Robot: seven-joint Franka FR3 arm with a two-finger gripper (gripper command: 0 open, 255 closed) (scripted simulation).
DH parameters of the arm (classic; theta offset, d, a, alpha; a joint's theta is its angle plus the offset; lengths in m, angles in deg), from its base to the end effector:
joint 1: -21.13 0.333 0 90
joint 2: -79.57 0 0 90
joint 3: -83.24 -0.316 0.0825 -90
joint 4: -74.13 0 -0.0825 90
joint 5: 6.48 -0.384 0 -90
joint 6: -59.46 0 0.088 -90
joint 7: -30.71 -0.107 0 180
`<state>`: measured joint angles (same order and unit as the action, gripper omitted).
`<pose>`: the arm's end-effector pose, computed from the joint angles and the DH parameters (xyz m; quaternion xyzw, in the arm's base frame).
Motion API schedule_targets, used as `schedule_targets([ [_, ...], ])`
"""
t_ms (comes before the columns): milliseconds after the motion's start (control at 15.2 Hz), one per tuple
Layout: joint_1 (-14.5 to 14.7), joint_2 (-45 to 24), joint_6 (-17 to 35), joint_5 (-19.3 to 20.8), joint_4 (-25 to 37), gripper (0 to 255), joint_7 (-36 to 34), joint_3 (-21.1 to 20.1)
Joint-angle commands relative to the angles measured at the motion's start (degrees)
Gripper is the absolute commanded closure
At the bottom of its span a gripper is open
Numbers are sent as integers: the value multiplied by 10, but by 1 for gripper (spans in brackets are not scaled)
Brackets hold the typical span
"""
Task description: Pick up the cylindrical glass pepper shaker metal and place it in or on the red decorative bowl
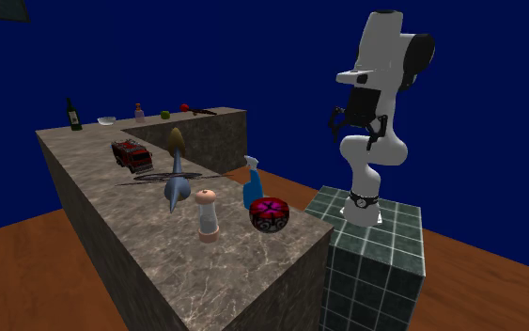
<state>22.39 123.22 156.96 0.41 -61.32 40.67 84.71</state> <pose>0.3263 -0.0148 0.5916 0.9931 0.0927 0.0451 0.0551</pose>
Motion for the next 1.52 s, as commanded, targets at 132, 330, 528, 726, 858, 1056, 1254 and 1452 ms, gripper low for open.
schedule_targets([
  [132, -8, -17, 21, 12, -1, 0, 24, 24],
  [330, -18, -48, 54, 28, 2, 0, 61, 60],
  [528, -26, -85, 86, 39, 12, 0, 98, 96],
  [726, -32, -128, 116, 45, 29, 0, 135, 131],
  [858, -35, -160, 136, 45, 43, 0, 161, 155],
  [1056, -37, -211, 163, 39, 71, 0, 201, 189],
  [1254, -37, -267, 188, 23, 104, 0, 245, 223],
  [1452, -39, -328, 207, -4, 144, 0, 293, 255],
])
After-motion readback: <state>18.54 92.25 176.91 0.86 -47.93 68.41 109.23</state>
